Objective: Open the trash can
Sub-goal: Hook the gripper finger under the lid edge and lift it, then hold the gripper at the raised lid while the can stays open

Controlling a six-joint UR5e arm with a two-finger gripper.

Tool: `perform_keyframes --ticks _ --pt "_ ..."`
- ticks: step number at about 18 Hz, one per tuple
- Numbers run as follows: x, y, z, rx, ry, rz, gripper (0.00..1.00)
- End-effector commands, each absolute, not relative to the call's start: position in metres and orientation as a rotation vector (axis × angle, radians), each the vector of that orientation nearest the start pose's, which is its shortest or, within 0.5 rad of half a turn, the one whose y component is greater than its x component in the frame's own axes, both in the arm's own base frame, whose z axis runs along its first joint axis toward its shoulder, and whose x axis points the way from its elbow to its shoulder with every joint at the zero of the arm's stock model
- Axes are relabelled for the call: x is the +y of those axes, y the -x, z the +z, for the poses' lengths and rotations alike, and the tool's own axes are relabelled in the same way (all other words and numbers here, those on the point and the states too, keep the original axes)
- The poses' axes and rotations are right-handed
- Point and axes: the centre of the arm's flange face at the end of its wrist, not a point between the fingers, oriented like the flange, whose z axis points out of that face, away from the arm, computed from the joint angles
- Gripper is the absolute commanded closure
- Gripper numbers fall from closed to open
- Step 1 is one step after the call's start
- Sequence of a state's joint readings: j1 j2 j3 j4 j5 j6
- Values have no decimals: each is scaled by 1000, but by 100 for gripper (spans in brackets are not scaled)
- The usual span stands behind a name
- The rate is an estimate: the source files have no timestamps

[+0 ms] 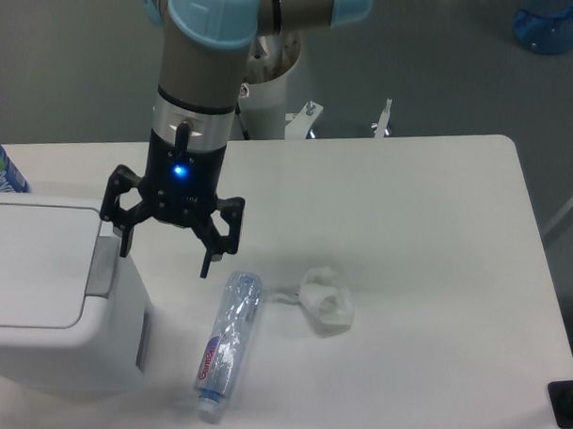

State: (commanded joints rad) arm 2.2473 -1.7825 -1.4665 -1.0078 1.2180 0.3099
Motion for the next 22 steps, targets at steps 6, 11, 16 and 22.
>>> perform_keyframes --ticks 6,11,16,22 --pt "589 244 486 -351 2568 -140 0" --pt "591 245 482 -351 2574 -145 0" --pt "591 245 481 -353 2576 -147 0" --pt "592 245 480 -353 2577 -148 0"
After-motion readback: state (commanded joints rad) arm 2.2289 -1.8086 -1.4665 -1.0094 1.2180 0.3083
